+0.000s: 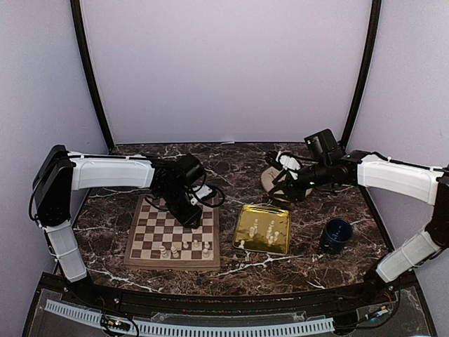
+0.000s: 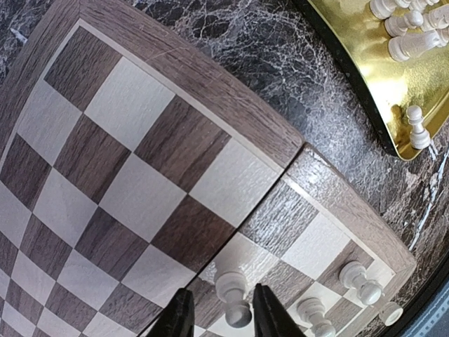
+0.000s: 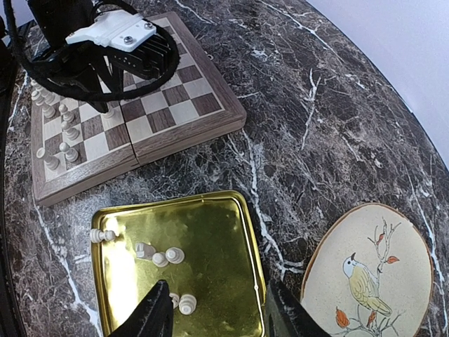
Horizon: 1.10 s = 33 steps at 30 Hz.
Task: Set up the chess pieces on the board
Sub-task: Pick up the pawn from the chessboard.
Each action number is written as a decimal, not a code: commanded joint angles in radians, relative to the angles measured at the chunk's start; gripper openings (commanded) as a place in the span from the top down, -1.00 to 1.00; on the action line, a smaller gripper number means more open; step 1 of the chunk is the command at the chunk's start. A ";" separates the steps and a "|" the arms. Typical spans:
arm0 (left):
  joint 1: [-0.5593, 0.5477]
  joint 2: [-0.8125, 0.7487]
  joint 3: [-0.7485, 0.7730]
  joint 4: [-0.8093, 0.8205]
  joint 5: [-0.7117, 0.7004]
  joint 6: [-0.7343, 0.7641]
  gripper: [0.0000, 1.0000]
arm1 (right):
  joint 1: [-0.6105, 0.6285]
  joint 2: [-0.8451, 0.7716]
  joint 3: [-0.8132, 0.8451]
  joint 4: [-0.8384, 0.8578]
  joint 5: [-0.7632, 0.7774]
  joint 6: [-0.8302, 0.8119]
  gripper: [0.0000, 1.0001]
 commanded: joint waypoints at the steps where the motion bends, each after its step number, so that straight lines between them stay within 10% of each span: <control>1: -0.006 -0.003 0.012 -0.039 0.006 -0.004 0.34 | -0.003 0.013 -0.004 0.014 -0.021 -0.009 0.09; 33: -0.007 0.003 -0.007 -0.052 0.018 -0.001 0.41 | -0.004 0.048 0.012 -0.012 -0.034 -0.016 0.09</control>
